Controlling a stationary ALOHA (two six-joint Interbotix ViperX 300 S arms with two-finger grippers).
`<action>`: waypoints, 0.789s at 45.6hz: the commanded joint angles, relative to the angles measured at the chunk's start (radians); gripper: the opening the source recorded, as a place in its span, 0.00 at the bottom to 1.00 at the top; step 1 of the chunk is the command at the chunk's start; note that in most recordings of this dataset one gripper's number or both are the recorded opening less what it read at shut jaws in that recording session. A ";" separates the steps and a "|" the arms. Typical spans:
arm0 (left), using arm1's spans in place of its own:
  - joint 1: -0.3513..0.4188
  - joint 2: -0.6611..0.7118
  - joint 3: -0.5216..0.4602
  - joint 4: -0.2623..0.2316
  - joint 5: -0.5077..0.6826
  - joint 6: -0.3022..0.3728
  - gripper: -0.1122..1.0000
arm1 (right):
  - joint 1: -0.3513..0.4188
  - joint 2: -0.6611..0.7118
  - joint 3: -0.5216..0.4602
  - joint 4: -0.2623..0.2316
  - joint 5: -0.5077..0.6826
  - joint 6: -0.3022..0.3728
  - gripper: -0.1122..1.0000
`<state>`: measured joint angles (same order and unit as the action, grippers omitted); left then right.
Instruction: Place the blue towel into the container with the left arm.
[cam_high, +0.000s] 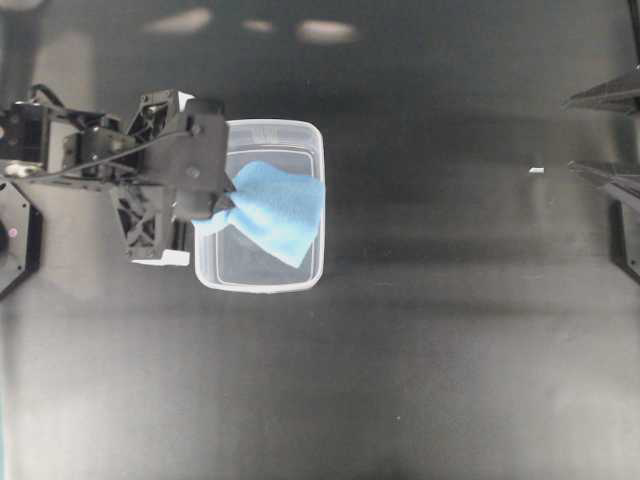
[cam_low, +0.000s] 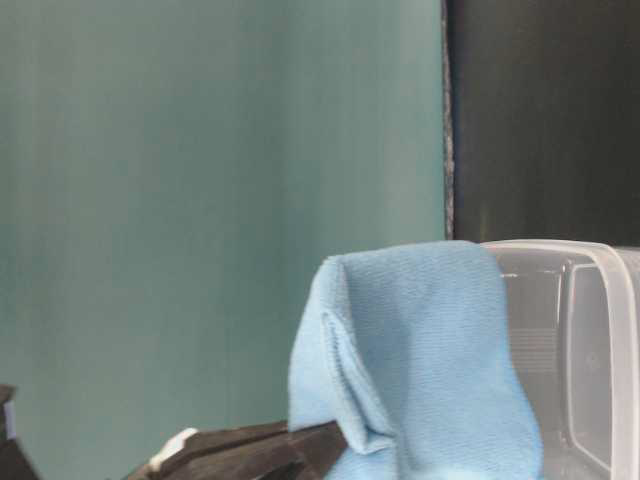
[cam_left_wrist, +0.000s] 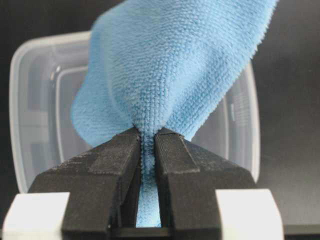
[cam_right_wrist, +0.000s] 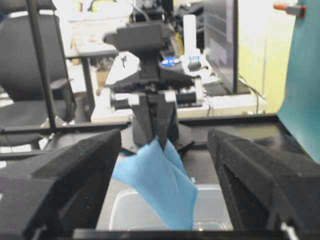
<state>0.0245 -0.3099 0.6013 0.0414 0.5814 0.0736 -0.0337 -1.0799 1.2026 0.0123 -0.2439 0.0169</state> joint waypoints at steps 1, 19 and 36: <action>0.023 0.009 0.002 0.003 -0.011 -0.032 0.15 | -0.002 0.006 -0.009 0.003 -0.015 0.000 0.72; 0.067 0.078 0.052 0.003 -0.072 -0.114 0.15 | -0.002 0.006 -0.008 0.003 -0.015 0.000 0.72; 0.103 0.126 0.034 0.003 -0.061 -0.143 0.71 | -0.003 0.006 -0.008 0.003 -0.015 0.000 0.72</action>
